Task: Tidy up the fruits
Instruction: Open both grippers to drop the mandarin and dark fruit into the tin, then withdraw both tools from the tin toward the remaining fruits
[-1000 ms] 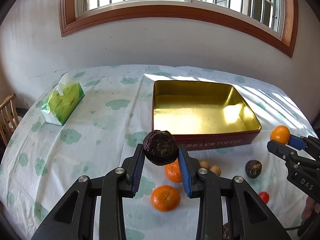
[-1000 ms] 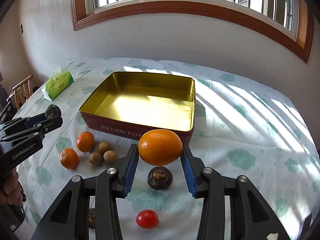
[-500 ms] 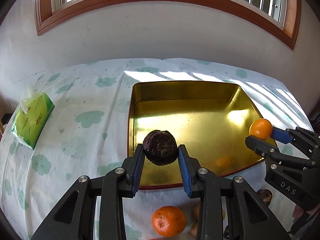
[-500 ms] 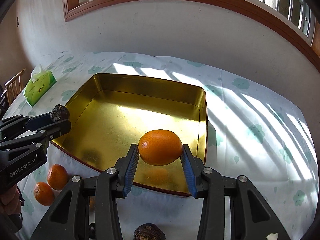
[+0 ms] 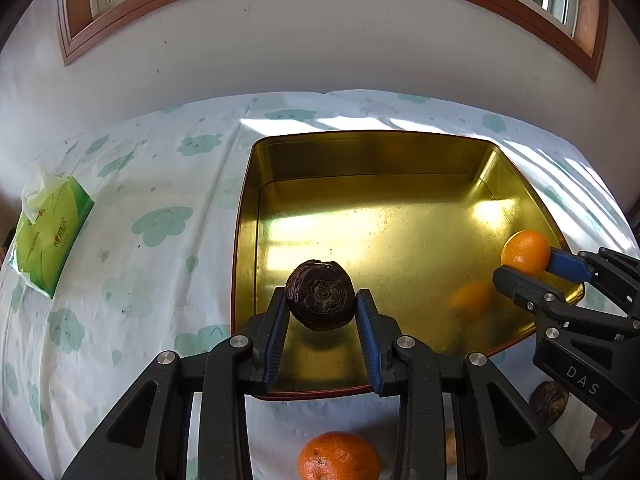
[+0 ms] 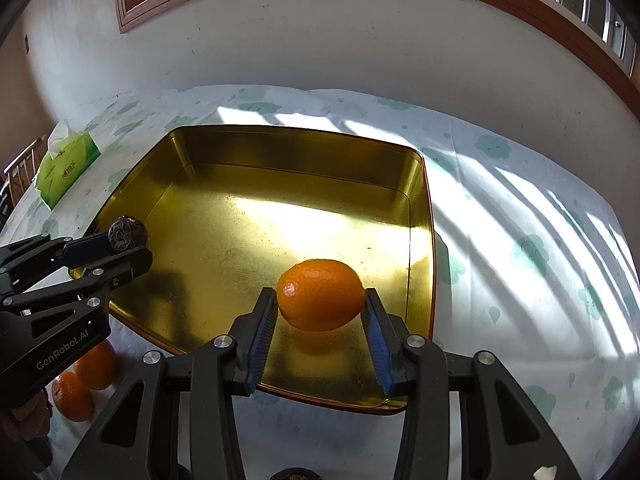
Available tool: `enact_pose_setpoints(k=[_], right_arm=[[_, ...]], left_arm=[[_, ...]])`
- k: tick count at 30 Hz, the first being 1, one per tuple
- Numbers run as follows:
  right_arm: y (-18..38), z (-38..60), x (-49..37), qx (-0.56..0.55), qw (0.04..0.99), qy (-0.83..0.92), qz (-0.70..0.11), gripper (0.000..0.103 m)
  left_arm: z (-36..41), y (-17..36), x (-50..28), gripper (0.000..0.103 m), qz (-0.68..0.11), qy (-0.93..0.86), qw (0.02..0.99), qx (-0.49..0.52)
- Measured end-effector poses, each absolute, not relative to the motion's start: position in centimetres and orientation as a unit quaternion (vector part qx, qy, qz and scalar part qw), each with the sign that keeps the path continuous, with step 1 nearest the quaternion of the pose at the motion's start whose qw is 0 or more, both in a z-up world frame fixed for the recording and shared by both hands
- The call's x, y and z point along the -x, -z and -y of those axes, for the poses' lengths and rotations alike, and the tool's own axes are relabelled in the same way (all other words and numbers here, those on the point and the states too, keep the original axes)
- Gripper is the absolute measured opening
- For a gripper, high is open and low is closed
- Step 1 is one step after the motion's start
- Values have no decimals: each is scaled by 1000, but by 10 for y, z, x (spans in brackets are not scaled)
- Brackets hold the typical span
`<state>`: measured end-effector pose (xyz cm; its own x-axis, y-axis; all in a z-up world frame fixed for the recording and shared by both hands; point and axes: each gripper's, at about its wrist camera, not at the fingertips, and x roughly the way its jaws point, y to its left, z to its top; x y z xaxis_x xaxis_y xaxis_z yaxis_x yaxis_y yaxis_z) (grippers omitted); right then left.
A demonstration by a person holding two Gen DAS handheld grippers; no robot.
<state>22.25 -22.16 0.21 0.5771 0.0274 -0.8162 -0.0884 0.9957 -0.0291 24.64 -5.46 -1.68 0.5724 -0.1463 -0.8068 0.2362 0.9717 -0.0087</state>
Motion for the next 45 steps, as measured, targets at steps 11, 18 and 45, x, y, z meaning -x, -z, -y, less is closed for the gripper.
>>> enact_pose_setpoints(k=[11,18,45], right_arm=[[0,221,-216,16,883,-34,-467,40],[-2,222,-217,17,884,-35,-465,44],[-58,220,-121,21,910,-35,-413,56]], left_arm=[[55,16,-244,35,-455,100,883,-55],[56,16,-243,35,-456,90,884,-52],[45,-27,-149,45,-430,82,898,-40]])
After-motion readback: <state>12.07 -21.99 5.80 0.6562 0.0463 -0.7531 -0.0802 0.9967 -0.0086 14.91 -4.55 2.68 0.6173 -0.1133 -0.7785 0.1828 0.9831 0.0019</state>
